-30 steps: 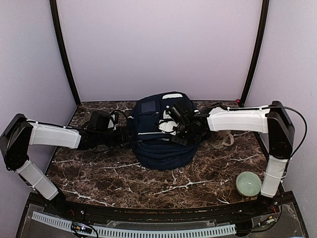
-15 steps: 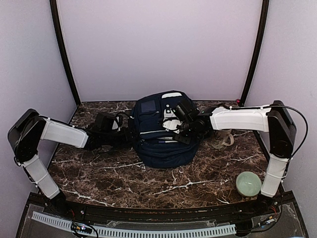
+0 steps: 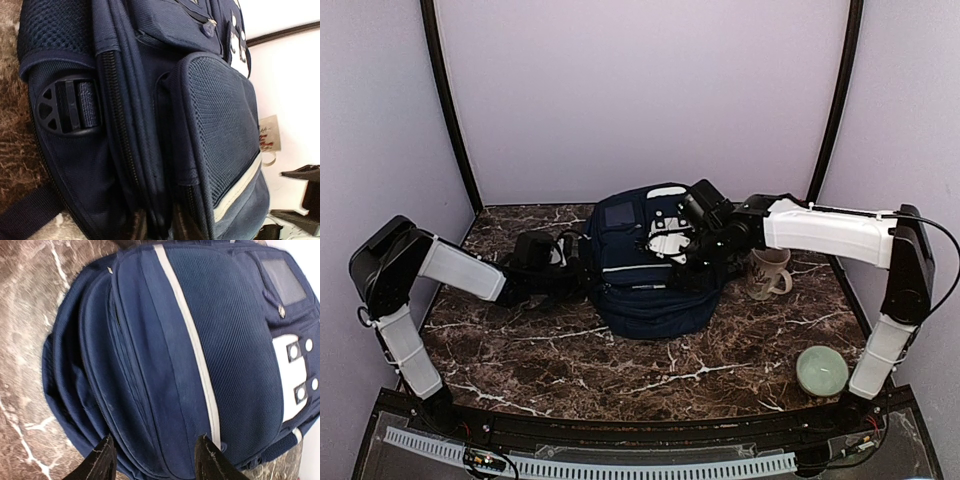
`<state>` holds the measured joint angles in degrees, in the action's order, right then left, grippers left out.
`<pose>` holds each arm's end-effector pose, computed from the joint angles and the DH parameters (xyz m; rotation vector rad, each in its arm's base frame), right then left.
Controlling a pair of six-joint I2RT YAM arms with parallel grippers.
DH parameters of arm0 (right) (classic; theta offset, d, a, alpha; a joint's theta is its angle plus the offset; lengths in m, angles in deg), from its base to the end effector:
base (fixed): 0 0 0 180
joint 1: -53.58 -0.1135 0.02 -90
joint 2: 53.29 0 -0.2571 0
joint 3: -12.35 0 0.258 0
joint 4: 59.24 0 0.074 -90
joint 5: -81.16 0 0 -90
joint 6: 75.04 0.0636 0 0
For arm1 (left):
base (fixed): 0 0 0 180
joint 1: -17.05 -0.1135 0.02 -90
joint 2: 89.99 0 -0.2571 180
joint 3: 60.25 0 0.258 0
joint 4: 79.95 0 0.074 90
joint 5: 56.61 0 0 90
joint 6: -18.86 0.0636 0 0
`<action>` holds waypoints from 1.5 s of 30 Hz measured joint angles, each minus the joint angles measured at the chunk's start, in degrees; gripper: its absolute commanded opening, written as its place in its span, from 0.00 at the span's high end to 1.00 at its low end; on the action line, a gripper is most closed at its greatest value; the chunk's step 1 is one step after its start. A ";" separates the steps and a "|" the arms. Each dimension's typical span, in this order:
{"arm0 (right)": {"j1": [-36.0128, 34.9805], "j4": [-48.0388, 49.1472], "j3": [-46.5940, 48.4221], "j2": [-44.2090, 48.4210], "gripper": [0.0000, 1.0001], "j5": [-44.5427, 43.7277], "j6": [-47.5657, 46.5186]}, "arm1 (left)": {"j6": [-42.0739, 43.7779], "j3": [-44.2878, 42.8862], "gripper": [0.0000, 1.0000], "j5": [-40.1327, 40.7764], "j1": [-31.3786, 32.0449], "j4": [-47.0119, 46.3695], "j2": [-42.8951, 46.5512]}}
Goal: Pack the student bag
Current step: Hold the student bag at the center of the board, then grab the upper front pocket of the student bag.
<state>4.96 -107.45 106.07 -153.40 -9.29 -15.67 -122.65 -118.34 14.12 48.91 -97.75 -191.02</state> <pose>0.2656 0.3007 0.2257 -1.6096 1.9489 0.1163 0.3112 -0.2181 0.1331 -0.1421 2.2162 -1.2128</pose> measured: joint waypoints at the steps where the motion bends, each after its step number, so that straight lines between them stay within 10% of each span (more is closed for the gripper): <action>1: -0.02 -0.46 1.03 -0.20 0.48 0.94 0.15 | 0.26 0.09 0.70 0.07 0.00 0.15 0.13; 17: 4.22 -3.80 31.91 -25.53 0.58 16.13 6.54 | 18.71 7.21 0.57 3.78 0.00 9.27 14.14; 45: 9.05 -4.35 35.65 -31.65 0.59 23.19 12.81 | 57.16 -7.87 0.58 -4.76 2.43 27.82 4.81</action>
<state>14.01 -111.80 141.72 -185.05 13.90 -2.86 -65.49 -126.21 9.36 51.34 -69.92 -186.21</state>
